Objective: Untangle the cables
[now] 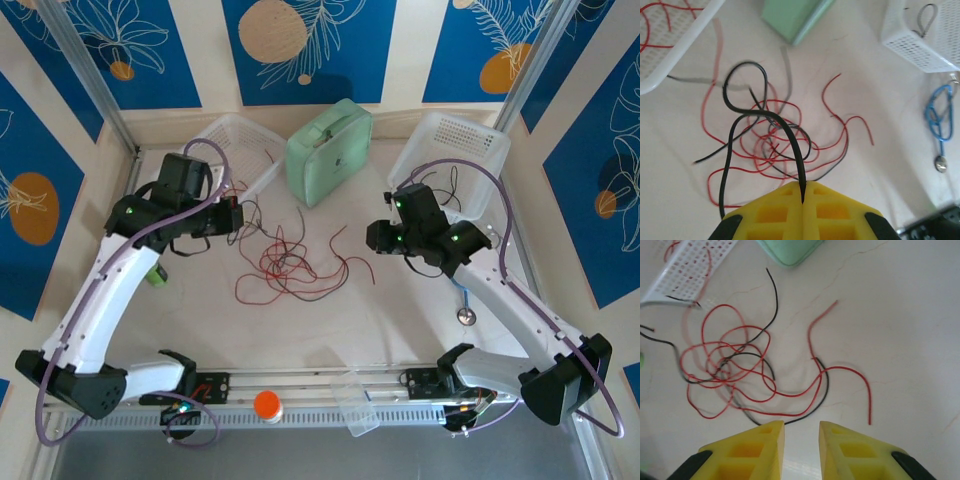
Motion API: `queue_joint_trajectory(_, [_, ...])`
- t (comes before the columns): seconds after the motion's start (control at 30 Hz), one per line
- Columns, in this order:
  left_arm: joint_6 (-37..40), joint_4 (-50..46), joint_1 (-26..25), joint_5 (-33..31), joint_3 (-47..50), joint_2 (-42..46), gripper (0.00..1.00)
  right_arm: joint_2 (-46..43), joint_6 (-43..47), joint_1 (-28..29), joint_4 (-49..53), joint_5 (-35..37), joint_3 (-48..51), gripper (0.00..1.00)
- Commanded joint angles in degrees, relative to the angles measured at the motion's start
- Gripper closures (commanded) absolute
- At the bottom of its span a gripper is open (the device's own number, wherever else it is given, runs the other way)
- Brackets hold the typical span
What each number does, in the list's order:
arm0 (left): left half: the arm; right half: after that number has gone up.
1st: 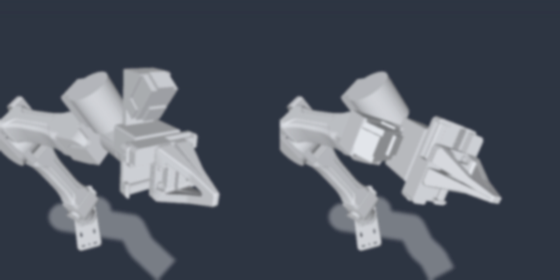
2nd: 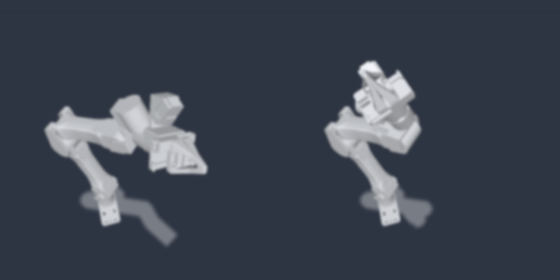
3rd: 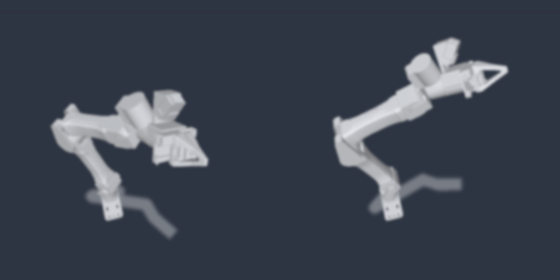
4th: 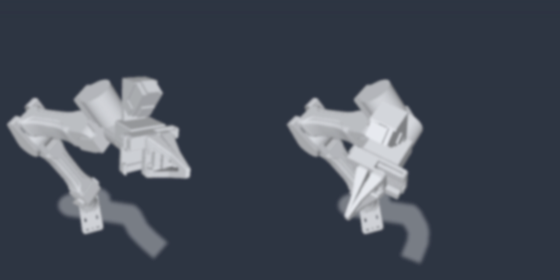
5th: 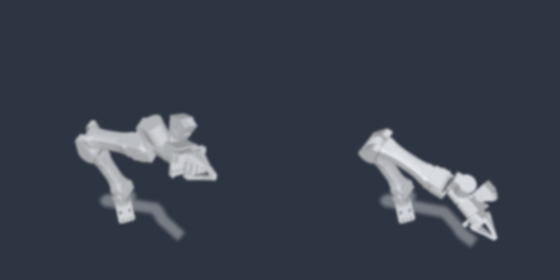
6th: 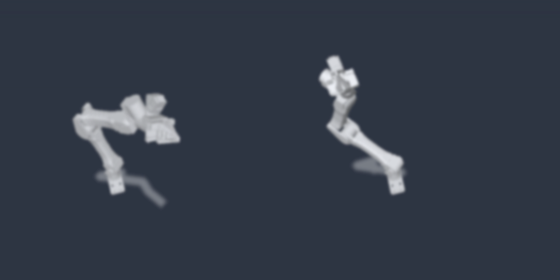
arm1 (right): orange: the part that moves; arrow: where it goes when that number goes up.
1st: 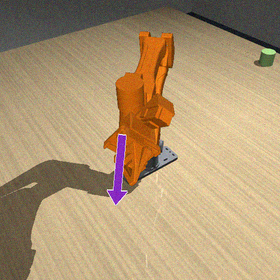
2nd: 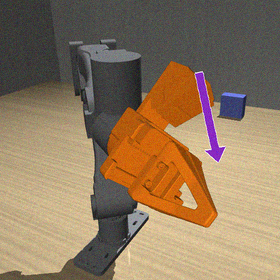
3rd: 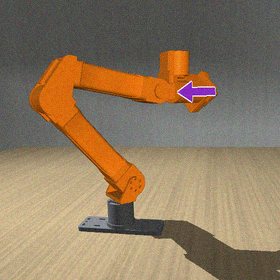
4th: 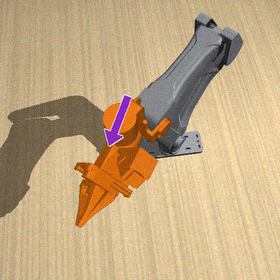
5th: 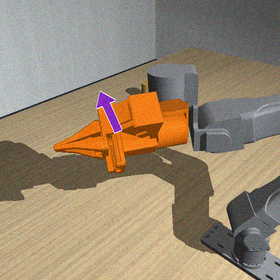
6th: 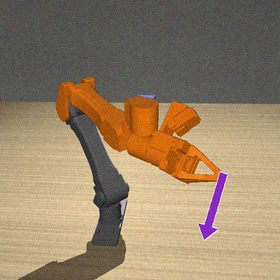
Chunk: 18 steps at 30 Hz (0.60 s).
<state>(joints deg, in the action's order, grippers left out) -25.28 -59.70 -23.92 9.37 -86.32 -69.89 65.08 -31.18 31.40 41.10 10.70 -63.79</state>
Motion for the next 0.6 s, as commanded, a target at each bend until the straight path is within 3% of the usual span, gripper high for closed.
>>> queue_joint_trajectory(0.0, [1.8, -4.3, -0.4, 6.0, -3.2, 0.6, 1.0, -1.3, -1.3, 0.5, -3.0, -6.6, -0.6, 0.74])
queue_joint_trajectory(0.27, [1.9, -3.3, -0.6, 12.2, -10.6, -0.5, 1.0, 1.0, -5.1, 2.7, -15.0, -17.6, 2.0, 0.67])
queue_joint_trajectory(0.5, [1.5, -1.1, -1.3, 15.5, -14.4, -2.6, 1.0, 6.0, 4.3, 10.7, -26.3, -17.3, -1.5, 0.38])
queue_joint_trajectory(0.57, [1.0, -0.3, -1.5, 15.6, -14.3, -2.9, 1.0, 7.0, 9.5, 13.9, -28.1, -15.9, -3.0, 0.35])
